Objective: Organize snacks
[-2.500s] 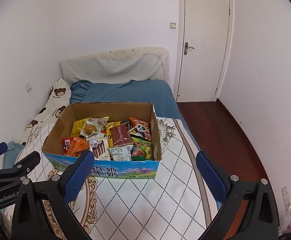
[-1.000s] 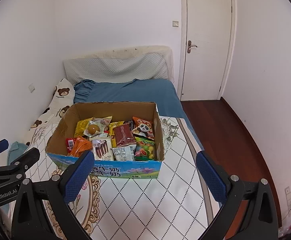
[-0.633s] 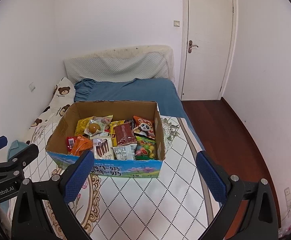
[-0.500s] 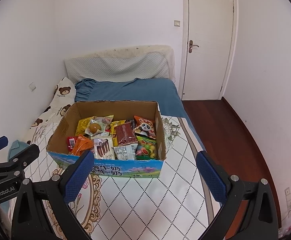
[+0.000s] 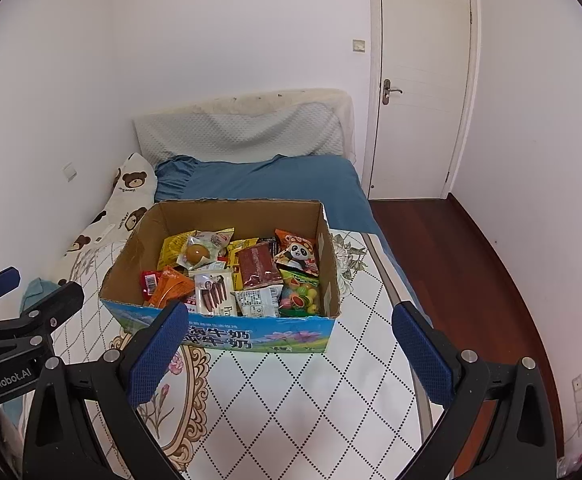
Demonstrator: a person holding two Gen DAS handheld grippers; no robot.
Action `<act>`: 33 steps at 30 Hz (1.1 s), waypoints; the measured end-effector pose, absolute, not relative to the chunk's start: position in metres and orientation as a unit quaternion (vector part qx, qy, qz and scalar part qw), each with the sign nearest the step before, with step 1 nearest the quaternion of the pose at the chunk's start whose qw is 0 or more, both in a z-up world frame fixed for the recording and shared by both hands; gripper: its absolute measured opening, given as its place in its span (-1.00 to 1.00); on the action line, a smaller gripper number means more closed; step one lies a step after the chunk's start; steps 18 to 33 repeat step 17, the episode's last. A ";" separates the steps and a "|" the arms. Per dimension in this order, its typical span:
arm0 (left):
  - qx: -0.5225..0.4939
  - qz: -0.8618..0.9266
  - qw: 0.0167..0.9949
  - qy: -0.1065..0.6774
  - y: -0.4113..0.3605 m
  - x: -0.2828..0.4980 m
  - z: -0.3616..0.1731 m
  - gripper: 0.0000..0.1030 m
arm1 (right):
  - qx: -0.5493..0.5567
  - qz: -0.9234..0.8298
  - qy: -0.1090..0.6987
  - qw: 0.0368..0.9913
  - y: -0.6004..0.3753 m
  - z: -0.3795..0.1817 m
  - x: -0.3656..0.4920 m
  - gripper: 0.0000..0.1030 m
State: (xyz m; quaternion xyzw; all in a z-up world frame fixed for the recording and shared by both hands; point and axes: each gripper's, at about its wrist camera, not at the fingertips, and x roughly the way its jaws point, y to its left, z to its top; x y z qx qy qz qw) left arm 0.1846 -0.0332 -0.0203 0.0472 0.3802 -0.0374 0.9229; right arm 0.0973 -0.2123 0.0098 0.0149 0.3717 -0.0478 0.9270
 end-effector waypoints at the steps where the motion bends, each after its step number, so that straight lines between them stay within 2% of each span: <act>1: 0.047 -0.037 0.923 0.380 -0.033 0.185 -0.020 1.00 | 0.015 -0.047 0.371 0.927 -0.212 0.011 0.097 1.00; 33: 0.047 -0.033 0.926 0.373 -0.032 0.183 -0.019 1.00 | 0.018 -0.049 0.367 0.929 -0.214 0.014 0.098 1.00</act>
